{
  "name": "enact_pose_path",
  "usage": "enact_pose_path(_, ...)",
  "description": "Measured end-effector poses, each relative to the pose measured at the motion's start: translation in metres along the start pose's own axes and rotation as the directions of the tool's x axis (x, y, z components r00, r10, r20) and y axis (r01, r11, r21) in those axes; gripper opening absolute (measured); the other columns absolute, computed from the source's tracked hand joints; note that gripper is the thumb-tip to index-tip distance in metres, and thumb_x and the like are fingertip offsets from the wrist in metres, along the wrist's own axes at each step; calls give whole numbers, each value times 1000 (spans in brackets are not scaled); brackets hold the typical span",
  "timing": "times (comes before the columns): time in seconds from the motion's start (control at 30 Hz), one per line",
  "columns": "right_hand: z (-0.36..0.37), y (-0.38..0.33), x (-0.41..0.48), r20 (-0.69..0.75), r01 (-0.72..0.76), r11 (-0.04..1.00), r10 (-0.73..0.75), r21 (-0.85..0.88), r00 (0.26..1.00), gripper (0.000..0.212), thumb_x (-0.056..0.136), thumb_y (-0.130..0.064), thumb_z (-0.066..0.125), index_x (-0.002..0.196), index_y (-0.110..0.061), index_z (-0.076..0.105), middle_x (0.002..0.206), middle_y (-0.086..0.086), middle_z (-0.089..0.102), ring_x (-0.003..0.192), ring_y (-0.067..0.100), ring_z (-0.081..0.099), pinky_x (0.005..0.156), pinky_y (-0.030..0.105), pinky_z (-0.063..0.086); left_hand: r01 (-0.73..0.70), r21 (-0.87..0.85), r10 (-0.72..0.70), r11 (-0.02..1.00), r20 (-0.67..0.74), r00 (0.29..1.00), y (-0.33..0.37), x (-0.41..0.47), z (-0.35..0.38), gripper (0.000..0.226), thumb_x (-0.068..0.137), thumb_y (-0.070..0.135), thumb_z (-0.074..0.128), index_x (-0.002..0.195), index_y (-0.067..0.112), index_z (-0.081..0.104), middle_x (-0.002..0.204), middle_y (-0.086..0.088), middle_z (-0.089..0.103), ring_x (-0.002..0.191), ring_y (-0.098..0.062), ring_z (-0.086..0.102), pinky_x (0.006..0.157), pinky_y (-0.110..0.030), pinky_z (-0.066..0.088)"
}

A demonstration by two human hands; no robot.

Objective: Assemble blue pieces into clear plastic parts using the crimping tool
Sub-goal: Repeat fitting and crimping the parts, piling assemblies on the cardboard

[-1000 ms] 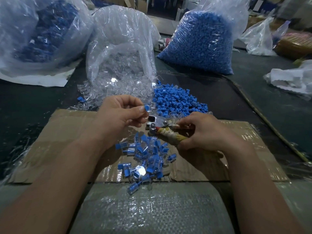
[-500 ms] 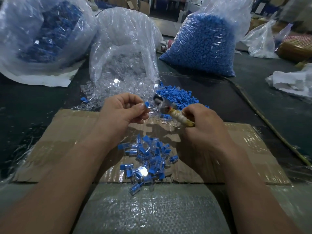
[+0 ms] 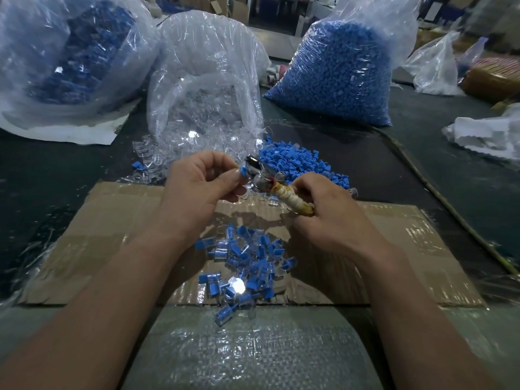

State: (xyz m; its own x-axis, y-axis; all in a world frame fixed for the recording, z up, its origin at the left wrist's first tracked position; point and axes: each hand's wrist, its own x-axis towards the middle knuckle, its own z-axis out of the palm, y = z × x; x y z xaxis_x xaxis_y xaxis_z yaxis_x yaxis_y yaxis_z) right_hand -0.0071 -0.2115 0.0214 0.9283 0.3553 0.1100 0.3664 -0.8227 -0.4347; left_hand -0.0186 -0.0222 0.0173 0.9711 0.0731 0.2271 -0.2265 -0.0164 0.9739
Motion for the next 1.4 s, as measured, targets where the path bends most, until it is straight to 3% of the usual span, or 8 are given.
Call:
enact_pose_path(0.33, -2, -5, 0, 37, -19, 1000, 20, -23, 999, 21, 79, -20, 62, 93, -26, 48, 86, -6, 50, 78, 11, 44, 64, 28, 33, -84, 159, 87, 984, -13, 996, -3, -1, 1, 23, 83, -6, 58, 74, 15, 57, 65, 0, 62, 53, 0, 60, 54, -13, 50)
enact_pose_path(0.53, -1, -8, 0, 32, -24, 1000, 24, 1, 999, 20, 79, -18, 63, 91, -27, 50, 78, -14, 48, 73, 5, 44, 62, 26, 36, -104, 192, 112, 976, -34, 993, -2, -3, 2, 25, 83, -6, 59, 73, 17, 56, 65, 0, 60, 53, 1, 58, 55, -13, 51)
enact_pose_path(0.83, 1, -13, -1, -1, -29, 999, 29, -42, 1000, 32, 76, -13, 62, 68, -32, 38, 69, -15, 44, 65, 0, 40, 54, 23, 28, -99, 246, 115, 964, -54, 992, -3, -5, 0, 23, 83, -2, 59, 73, 18, 56, 67, 0, 61, 54, 1, 58, 55, -11, 49)
enact_pose_path(1.07, 3, -9, 1, -3, -27, 999, 27, -29, 1000, 22, 77, -14, 62, 89, -29, 50, 76, -17, 45, 72, 2, 42, 59, 21, 30, -92, 261, 113, 961, -67, 991, -4, -2, 0, 24, 83, -2, 60, 73, 20, 56, 67, 1, 61, 54, 2, 59, 54, -10, 49)
enact_pose_path(1.27, -1, -4, 0, -30, -24, 999, 25, 21, 999, 28, 77, -19, 64, 104, -22, 62, 89, -7, 59, 84, 14, 53, 72, 32, 44, -65, 233, 88, 970, -88, 992, -6, -1, -1, 24, 83, -1, 60, 73, 20, 57, 67, 1, 63, 55, 1, 61, 54, -11, 49)
enact_pose_path(1.4, -5, 0, -2, 21, -48, 999, 48, 1, 999, 30, 75, -18, 65, 105, -23, 65, 92, -3, 66, 84, 16, 57, 76, 38, 49, -22, 48, 30, 999, -181, 983, -4, 1, -9, 17, 83, -1, 60, 77, 15, 61, 65, 1, 67, 55, -2, 62, 52, -11, 47)
